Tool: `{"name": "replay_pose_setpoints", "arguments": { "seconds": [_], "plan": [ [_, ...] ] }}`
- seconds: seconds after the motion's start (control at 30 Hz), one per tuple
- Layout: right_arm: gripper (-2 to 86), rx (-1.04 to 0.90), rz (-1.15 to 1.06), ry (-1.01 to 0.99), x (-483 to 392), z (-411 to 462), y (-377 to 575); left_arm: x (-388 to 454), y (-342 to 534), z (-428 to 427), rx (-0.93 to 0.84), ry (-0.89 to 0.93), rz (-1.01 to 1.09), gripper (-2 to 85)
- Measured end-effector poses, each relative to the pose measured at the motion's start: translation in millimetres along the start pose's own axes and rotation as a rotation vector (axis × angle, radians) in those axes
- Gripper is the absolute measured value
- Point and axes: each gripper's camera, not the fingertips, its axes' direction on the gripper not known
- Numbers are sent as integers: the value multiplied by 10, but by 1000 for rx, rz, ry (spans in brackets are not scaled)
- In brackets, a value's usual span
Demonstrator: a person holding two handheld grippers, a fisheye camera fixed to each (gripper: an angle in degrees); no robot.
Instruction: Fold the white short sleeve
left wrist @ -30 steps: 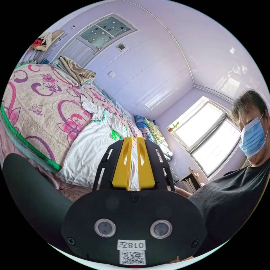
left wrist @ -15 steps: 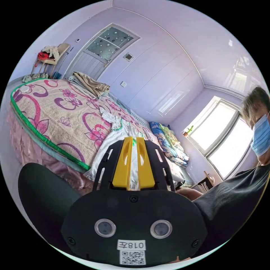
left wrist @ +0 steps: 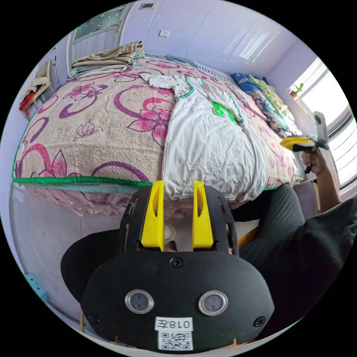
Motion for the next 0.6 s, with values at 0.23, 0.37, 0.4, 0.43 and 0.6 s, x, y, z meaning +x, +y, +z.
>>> {"name": "replay_pose_setpoints", "arguments": {
  "seconds": [0.23, 0.37, 0.4, 0.43, 0.6],
  "plan": [
    [52, 23, -215, 53, -407, 77, -983, -136, -469, 532, -58, 43, 27, 105],
    [47, 7, -267, 78, -540, 130, -1256, -323, -623, 684, -47, 49, -10, 103],
    [46, 0, -278, 79, -570, 144, -1324, -339, -644, 710, -48, 54, -9, 103],
    [45, -3, -283, 77, -588, 157, -1386, -376, -697, 786, -60, 65, -8, 103],
    [43, 37, -265, 31, -545, 163, -1685, -588, -926, 1088, -129, 105, -14, 30]
  ]
}}
